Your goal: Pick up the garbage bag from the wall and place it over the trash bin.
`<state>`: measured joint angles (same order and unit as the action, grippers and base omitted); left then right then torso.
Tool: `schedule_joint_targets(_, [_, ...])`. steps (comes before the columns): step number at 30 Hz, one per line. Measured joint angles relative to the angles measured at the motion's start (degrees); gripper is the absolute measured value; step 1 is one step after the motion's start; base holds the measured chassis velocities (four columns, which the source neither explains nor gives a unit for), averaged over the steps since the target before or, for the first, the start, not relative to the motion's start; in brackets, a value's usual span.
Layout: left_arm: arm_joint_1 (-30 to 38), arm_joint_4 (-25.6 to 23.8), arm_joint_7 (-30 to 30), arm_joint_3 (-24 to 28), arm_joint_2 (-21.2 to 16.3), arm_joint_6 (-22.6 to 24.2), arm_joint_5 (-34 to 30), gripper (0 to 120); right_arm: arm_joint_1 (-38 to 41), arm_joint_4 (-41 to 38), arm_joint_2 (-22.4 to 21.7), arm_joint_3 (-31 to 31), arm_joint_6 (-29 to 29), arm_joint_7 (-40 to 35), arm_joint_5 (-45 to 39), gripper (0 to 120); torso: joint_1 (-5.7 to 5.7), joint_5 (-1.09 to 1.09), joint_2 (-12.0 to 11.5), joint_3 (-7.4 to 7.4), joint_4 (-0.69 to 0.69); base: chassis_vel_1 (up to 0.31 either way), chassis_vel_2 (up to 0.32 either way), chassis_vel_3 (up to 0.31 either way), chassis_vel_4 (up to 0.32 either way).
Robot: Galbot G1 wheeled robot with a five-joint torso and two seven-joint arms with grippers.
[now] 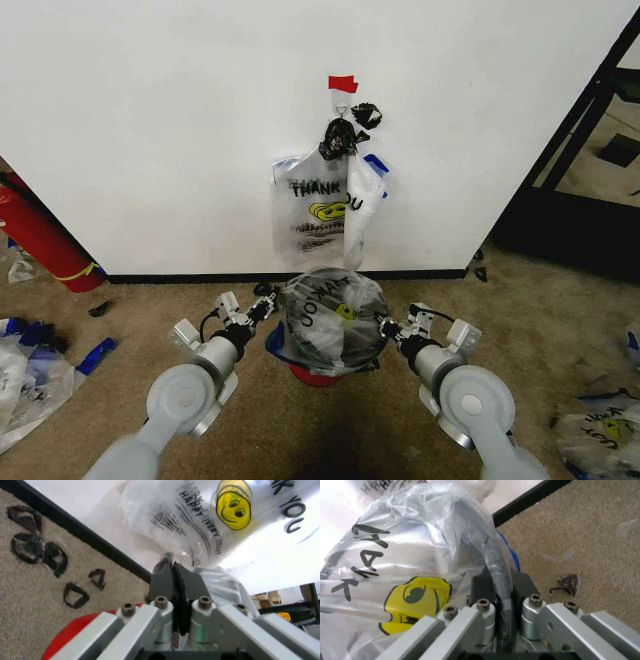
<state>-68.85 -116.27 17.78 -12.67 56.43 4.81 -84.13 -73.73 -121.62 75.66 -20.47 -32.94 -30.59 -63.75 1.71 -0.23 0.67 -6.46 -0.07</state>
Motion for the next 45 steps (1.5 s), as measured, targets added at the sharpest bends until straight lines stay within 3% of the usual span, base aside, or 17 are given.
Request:
schedule_joint_targets(8, [-0.20,-0.49,0.12,0.19,-0.09,-0.24,0.48,0,0.40,-0.13,-0.09,-0.04,0.00,-0.35,-0.54,1,0.00,0.00,0.00,0.00,0.00,0.000,0.000,0.000,0.000])
schedule_joint_targets(24, [0.05,3.70,0.26,1.57,0.84,-0.53,5.87,0,0.43,-0.22,-0.01,0.15,0.00,-0.37,-0.74,1,0.00,-0.01,0.00,0.00,0.00,0.000,0.000,0.000,0.000])
schedule_joint_targets(45, [-3.48,1.62,1.00,1.26,-0.74,3.14,10.77,0,0.11,-0.71,-0.08,0.34,0.05,-0.22,-0.56,1,0.00,0.00,0.00,0.00,0.01,0.000,0.000,0.000,0.000])
